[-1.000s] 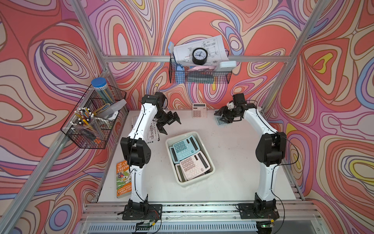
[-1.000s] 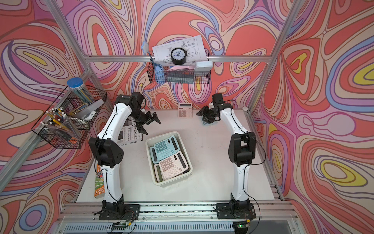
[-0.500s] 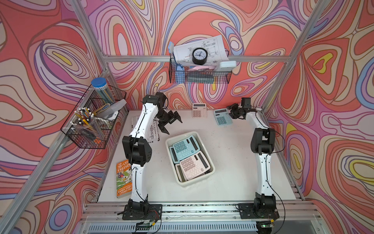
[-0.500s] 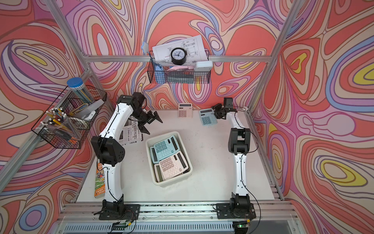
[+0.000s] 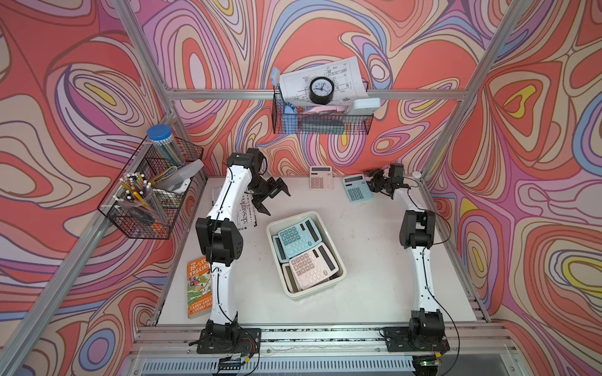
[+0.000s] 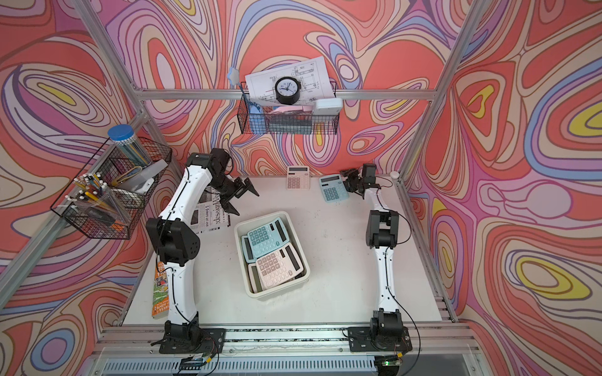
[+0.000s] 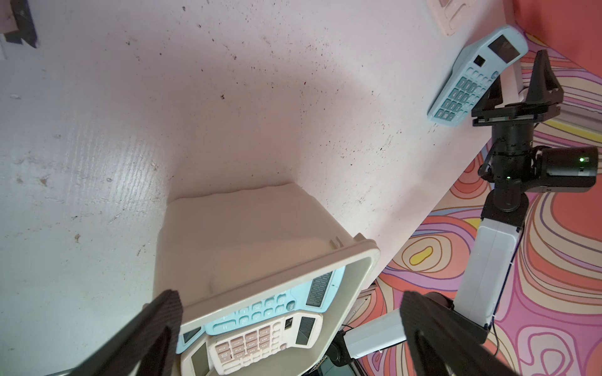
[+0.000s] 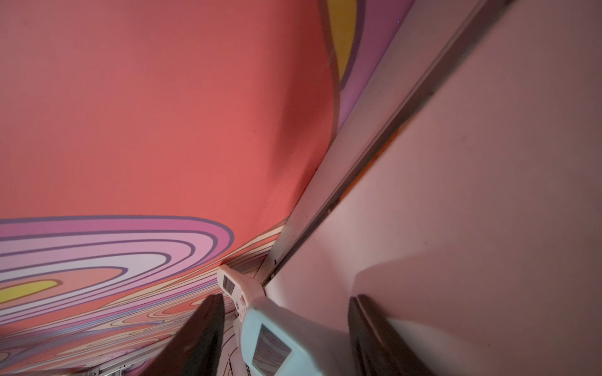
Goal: Put the calculator in the storage box
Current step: Adjust the calculator at the center of the board.
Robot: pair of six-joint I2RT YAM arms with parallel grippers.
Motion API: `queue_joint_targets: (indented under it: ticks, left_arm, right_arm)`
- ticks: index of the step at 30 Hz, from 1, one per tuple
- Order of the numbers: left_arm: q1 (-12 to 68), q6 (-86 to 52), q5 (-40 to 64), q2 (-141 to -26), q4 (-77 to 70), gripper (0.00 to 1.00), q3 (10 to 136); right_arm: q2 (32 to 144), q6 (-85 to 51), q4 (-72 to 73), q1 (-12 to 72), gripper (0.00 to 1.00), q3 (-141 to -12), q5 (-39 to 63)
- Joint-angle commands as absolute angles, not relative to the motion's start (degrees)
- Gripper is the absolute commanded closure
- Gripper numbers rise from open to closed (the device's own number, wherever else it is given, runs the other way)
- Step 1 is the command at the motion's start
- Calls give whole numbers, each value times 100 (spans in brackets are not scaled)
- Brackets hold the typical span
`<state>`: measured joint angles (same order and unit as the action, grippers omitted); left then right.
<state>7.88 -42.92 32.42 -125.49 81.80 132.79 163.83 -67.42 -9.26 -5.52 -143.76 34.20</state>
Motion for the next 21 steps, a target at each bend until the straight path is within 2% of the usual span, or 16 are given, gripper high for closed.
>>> queue_joint_targets:
  ticks: [1,4,11,15,21]
  left_arm:
    - [756,-4306,3299,-12724,8174,1,13431]
    - [756,-4275,3340,-12802,8148,2,13447]
    - [754,-4118,3366,-13016,8007,1,13425]
    - [756,-4071,3408,-13155,7823,1,13410]
    - [756,-4138,3555,-13406,7372,2,13395]
  right_arm:
    - [16760,-6648,-947,-531,35,-14490,3806]
    - [16887,-6253,-1225,-505,30,-14695,4137]
    - [16570,-5108,-1856,-293,23,-14300,4386]
    - [16525,-4595,-2220,-53,23,-14312,4437]
    - [16232,-3809,-2686,285,29,-13971,4377]
